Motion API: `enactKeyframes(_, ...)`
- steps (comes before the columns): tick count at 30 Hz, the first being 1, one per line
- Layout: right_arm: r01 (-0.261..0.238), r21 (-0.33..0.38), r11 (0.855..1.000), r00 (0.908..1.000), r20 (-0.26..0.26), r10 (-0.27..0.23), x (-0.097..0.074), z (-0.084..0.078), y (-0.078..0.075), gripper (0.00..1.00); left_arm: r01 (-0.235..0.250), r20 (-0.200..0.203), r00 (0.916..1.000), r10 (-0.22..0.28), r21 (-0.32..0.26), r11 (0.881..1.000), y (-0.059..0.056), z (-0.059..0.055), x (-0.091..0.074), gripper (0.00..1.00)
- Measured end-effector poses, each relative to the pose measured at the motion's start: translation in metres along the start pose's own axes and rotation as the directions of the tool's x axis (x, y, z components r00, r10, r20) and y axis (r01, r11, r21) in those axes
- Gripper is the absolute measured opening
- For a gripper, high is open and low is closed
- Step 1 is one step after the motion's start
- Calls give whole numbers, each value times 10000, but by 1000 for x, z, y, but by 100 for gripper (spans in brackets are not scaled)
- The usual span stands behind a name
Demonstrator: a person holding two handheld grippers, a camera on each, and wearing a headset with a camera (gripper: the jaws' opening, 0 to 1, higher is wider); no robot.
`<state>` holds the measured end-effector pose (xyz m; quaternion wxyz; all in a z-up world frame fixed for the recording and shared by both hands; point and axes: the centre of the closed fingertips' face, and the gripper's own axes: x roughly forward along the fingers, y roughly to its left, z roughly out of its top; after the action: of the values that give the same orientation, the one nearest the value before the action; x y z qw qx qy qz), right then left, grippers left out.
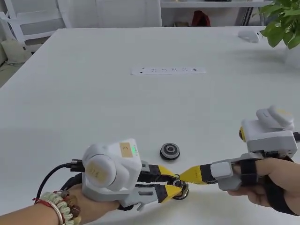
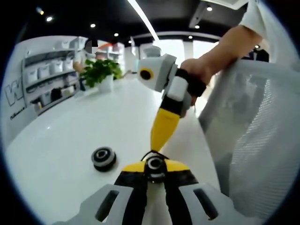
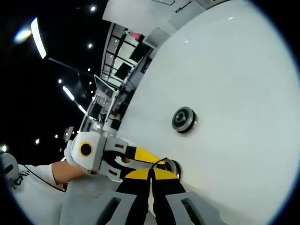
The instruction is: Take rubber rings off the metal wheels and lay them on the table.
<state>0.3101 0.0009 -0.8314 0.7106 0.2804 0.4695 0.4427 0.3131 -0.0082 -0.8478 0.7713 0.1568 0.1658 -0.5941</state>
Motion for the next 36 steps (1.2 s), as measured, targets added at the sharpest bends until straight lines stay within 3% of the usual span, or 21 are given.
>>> enactKeyframes(7,437,35,9990,9990,-86,-437,-2,-3,-10,0,-93,-267,9996,89,-126,9999,0,2,1,14)
enactKeyframes(9,425,59,9991,9991,-22,-425,-2,-2,-10,0,-140,-332,9994,124,-485,9987,0,2,1,15)
enactKeyframes(11,459,31,9989,9989,-10,-459,-3,-1,-10,0,147,-337,9993,-176,-834,9964,-3,1,0,18)
enactKeyframes(14,523,17,9986,9986,-44,-523,-3,-2,-12,0,39,-515,9987,-65,-492,9988,-2,2,-1,19)
enactKeyframes(25,491,18,9988,9987,143,-491,-7,3,-10,0,-51,67,10000,51,-1,10000,5,23,-20,34)
enactKeyframes(32,237,15,9997,9992,336,-238,-8,8,-4,0,-263,737,9968,308,-614,9978,19,37,-37,47)
enactKeyframes(36,-73,106,9999,9988,477,68,-7,11,3,0,-173,653,9976,224,-788,9967,22,31,-44,49)
